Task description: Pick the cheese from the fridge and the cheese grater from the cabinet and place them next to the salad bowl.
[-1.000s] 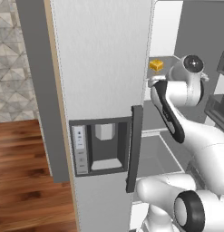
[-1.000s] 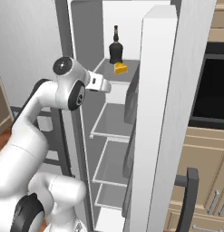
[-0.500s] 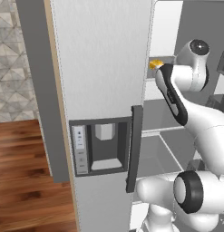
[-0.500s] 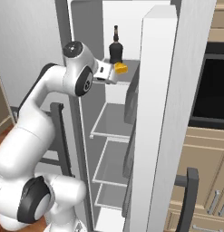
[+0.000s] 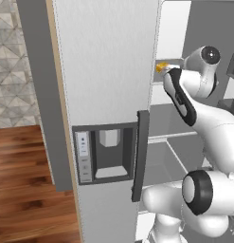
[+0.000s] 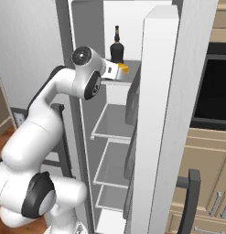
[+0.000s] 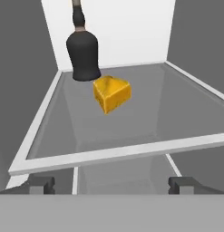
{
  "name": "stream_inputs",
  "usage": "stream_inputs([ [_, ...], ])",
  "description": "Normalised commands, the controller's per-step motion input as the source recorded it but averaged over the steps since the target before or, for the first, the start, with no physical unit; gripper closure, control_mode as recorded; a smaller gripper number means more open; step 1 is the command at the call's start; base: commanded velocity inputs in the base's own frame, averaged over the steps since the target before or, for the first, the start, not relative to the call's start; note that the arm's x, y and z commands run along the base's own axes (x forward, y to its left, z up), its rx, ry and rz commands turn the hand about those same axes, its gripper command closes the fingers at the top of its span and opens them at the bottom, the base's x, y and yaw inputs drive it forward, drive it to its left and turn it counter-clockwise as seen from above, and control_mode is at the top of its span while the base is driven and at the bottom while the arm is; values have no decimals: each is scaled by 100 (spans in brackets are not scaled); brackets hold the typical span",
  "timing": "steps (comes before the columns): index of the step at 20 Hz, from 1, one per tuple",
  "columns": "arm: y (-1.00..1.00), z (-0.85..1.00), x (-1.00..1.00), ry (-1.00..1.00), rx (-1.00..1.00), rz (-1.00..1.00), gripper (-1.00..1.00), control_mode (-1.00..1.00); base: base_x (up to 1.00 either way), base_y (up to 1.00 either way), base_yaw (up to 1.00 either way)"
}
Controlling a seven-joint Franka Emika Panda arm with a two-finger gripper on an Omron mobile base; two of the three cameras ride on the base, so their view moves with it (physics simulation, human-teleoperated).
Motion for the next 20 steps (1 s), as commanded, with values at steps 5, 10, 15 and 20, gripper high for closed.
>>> stream_inputs([
  [5,-12,17,36,-1,0,1,-100,-100,0,0,0],
  [10,-9,30,27,0,2,0,-100,-100,0,0,0],
  [15,-3,17,23,0,1,0,-100,-100,0,0,0],
  [20,0,0,27,-5,0,0,-100,-100,0,0,0],
])
